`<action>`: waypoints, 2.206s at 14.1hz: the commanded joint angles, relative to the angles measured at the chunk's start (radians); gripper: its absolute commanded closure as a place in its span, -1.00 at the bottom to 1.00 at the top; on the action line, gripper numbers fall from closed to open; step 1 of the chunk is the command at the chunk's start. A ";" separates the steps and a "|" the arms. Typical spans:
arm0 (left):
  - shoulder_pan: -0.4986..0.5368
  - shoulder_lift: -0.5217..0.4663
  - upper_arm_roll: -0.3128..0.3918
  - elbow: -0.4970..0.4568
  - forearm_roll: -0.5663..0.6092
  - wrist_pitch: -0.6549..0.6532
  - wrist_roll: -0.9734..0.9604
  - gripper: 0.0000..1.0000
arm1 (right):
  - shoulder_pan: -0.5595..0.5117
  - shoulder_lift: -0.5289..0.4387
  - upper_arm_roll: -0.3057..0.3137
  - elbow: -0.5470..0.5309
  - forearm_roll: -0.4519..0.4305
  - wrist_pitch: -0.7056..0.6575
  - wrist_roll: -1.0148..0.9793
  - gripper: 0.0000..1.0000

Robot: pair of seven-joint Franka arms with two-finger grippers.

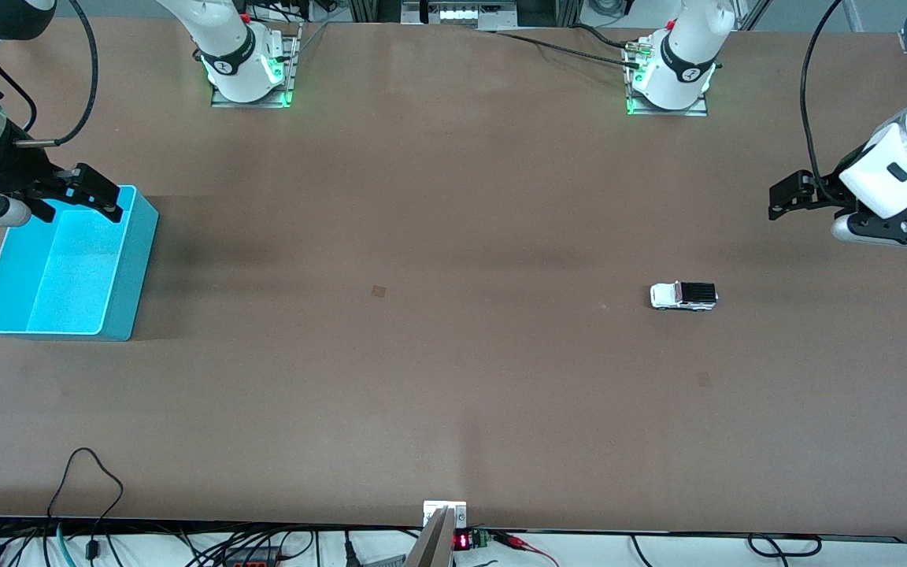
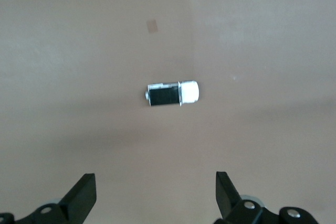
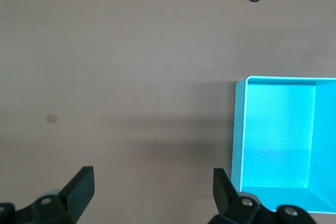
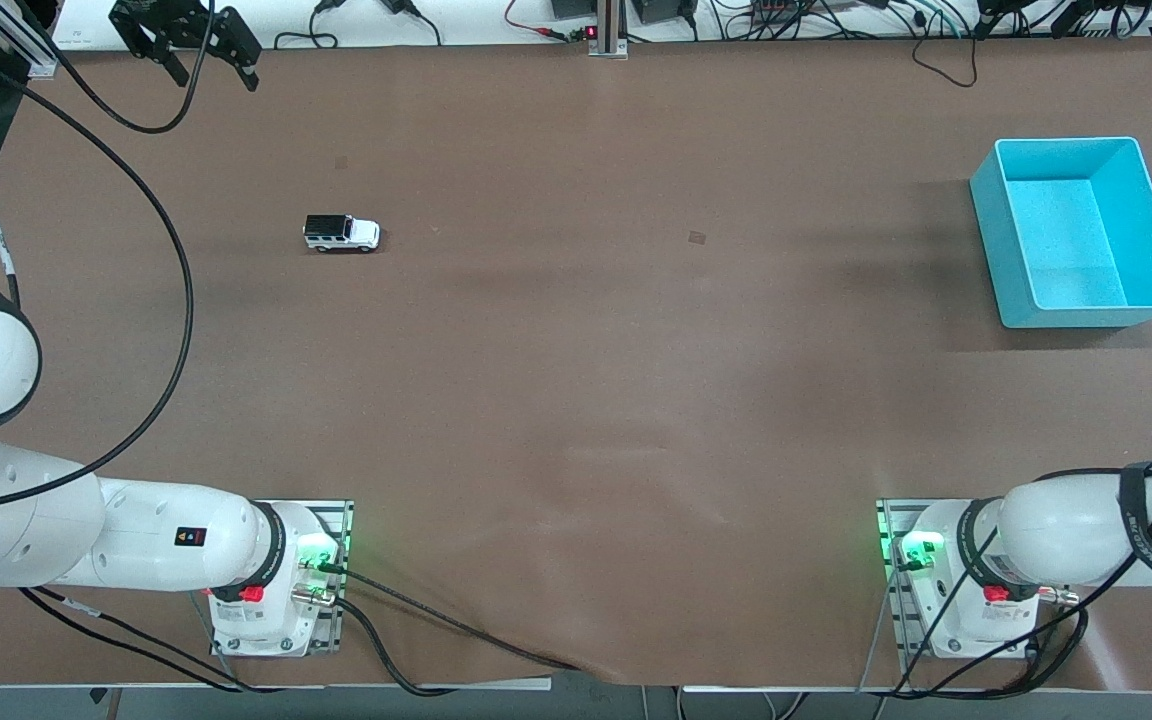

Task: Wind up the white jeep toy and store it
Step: 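Move the left gripper over the white toy jeep, then lower the left gripper and grip the jeep's body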

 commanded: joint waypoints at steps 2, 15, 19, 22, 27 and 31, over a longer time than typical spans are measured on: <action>0.000 0.042 -0.006 0.031 0.015 -0.047 0.020 -1.00 | 0.002 -0.013 0.008 -0.013 0.006 0.014 -0.003 -1.00; -0.005 0.220 -0.006 0.012 0.082 0.040 0.505 -1.00 | -0.001 -0.015 0.007 -0.013 0.006 0.010 -0.005 -1.00; -0.008 0.269 -0.008 -0.033 0.084 0.134 0.709 -1.00 | -0.004 -0.017 0.005 -0.013 0.006 0.008 -0.005 -1.00; -0.008 0.268 -0.008 -0.143 0.084 0.287 0.886 -1.00 | -0.004 -0.017 0.005 -0.013 0.006 0.008 -0.005 -1.00; -0.019 0.249 -0.023 -0.333 0.190 0.543 0.997 -1.00 | -0.004 -0.017 0.005 -0.012 0.006 0.008 -0.006 -1.00; -0.014 0.264 -0.029 -0.364 0.193 0.614 1.154 -0.97 | -0.004 -0.017 0.005 -0.012 0.006 0.008 -0.006 -1.00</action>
